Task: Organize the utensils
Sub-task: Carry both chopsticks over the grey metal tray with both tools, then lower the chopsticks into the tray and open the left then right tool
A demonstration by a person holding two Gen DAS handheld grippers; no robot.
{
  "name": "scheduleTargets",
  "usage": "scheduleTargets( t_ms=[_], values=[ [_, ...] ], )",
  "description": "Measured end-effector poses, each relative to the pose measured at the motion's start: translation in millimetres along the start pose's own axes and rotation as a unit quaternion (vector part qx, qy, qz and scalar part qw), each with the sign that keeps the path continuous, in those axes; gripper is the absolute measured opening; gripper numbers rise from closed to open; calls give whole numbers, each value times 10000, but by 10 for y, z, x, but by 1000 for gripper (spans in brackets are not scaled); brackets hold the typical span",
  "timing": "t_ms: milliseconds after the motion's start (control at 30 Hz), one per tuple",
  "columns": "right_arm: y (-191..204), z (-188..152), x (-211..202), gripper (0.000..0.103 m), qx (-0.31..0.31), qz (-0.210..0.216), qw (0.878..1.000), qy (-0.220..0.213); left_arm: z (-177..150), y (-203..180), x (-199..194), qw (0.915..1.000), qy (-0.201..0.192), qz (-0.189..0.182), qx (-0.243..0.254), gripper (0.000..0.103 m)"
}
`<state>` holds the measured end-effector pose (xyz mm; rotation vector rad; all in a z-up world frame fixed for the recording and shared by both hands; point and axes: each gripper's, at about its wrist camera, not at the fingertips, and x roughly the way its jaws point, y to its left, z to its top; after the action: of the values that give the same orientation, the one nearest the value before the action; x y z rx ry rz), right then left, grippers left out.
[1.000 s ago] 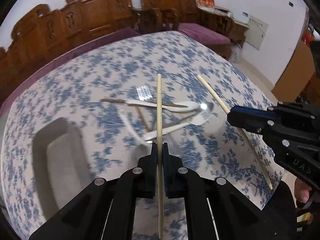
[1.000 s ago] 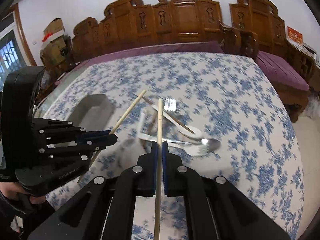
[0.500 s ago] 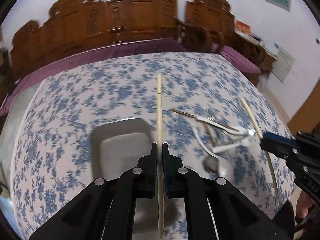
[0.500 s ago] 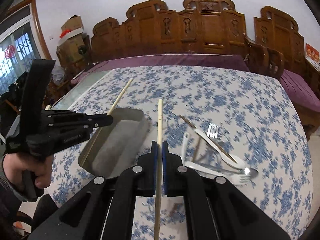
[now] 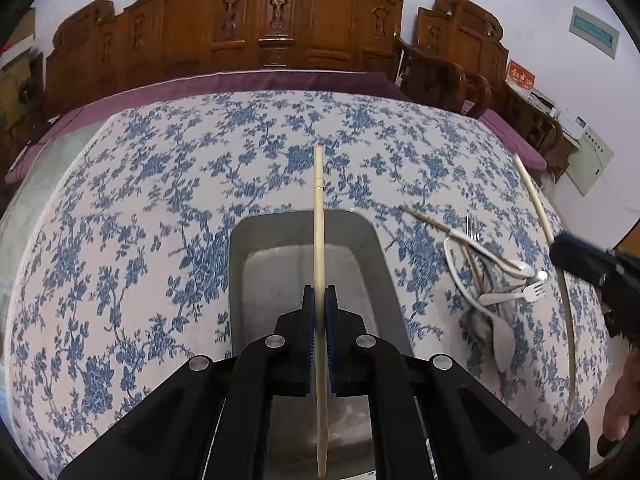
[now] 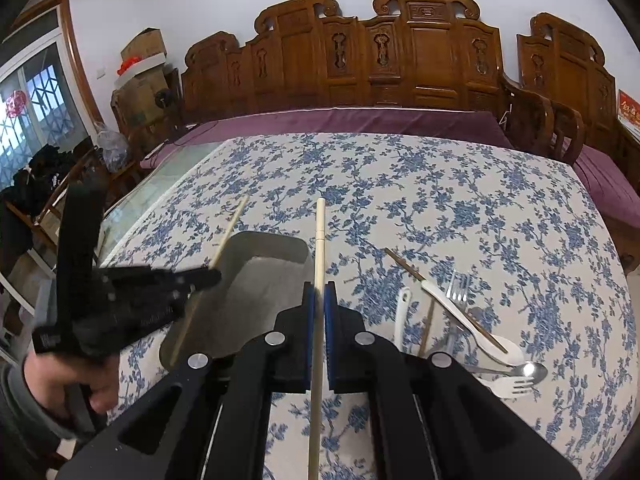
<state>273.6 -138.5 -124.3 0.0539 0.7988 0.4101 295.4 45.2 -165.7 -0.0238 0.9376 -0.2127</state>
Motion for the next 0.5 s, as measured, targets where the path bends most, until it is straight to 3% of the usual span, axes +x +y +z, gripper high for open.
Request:
scheduleTargets(
  t_ms=[333,500],
  values=[
    [213,40,166,6,-61,17,10000,61,-102,73,115,9999,106,-43,-90,4],
    [296,66,257,6,7,121,9999,75,-179,120,-51,10000,11,-61,-48,16]
  ],
)
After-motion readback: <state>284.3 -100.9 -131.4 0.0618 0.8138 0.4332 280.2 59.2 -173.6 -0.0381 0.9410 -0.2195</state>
